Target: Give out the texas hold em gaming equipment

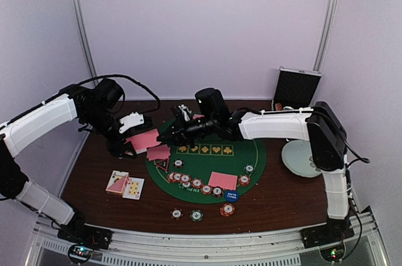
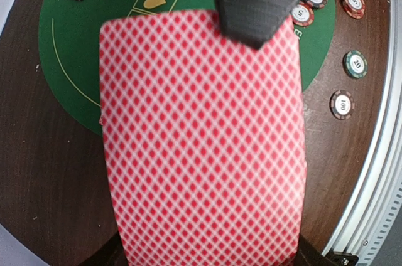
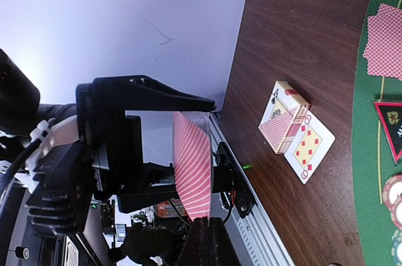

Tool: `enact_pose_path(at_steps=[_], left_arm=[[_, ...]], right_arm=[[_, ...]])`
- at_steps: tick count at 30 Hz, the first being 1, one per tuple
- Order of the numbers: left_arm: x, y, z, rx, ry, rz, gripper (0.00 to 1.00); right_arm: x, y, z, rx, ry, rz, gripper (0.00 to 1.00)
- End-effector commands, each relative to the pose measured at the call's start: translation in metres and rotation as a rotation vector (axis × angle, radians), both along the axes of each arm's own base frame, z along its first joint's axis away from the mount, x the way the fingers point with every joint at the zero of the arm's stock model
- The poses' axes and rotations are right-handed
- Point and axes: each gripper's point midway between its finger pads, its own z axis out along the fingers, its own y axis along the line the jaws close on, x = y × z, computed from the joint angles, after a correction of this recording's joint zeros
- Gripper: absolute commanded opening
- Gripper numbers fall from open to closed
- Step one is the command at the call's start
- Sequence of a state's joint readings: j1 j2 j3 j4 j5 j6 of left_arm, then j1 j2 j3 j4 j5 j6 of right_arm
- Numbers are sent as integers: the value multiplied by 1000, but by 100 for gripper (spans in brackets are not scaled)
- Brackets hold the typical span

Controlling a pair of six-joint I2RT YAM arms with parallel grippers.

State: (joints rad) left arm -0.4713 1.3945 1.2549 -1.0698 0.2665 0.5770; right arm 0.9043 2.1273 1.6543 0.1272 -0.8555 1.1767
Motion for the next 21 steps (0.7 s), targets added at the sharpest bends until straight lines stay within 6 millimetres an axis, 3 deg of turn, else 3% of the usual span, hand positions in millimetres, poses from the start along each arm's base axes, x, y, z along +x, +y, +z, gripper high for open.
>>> enact_pose_path(at_steps=[1,13,17,21], left_arm=[[1,-1,2,-9,-16,-7,0],[1,2,0,6,-17,-2,0],[1,4,-2,19,-17,2,0],[1,4,-3,19,-16,4,0]], right_arm=[[15,-25,38,53,-61,-47,0],[33,-78,39,-12,-80,-95,0],[40,-101,22,-146,-118,-96,0],[46,-131,-2,-442,-262,-65,0]])
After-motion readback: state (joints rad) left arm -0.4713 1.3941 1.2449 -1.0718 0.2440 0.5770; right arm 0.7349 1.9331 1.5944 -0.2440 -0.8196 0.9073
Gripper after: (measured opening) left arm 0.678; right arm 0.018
